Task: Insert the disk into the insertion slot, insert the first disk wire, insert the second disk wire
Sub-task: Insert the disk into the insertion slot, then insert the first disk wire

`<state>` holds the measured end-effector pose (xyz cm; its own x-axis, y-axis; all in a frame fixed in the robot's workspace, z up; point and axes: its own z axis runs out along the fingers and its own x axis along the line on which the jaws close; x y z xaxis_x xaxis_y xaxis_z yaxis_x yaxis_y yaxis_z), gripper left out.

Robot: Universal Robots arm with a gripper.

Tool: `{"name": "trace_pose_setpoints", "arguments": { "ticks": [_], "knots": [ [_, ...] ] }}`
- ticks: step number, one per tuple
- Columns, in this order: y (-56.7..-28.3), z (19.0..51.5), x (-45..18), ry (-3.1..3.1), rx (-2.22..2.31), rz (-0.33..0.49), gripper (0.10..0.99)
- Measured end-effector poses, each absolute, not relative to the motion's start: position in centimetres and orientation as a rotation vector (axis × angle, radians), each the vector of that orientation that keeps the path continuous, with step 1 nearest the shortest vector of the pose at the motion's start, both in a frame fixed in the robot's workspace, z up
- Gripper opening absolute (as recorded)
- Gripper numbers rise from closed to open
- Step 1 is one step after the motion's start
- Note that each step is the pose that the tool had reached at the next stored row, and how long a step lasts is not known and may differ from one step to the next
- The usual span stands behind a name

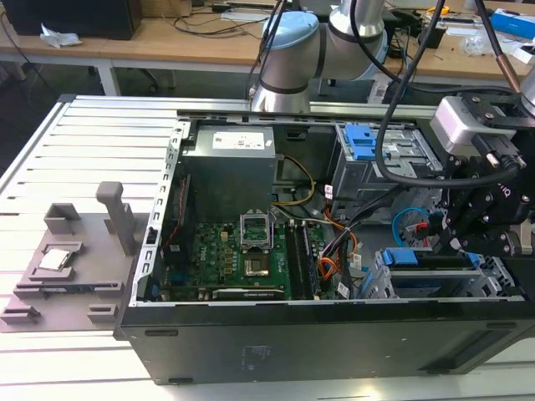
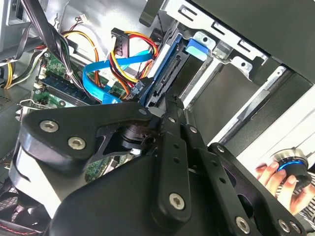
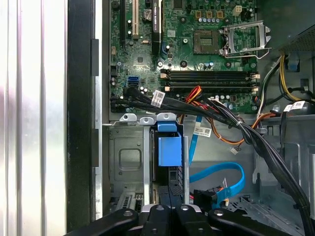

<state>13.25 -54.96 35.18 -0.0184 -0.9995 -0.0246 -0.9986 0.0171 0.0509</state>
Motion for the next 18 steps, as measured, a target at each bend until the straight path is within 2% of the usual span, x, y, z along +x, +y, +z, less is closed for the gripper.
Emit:
{"name": "trace_pose_setpoints", "arguments": {
  "ticks": [11, 13, 14, 15, 18],
  "knots": [
    [-55.0, 35.2, 13.3, -2.227, 2.188, -0.084, 0.114],
    [-55.0, 35.2, 13.3, -2.227, 2.188, -0.084, 0.235],
    [-55.0, 35.2, 13.3, -2.227, 2.188, -0.084, 0.235],
    [-55.0, 35.2, 13.3, -2.227, 2.188, -0.084, 0.302],
    [-55.0, 36.9, 13.3, -2.227, 2.187, -0.081, 0.302]
  ]
}}
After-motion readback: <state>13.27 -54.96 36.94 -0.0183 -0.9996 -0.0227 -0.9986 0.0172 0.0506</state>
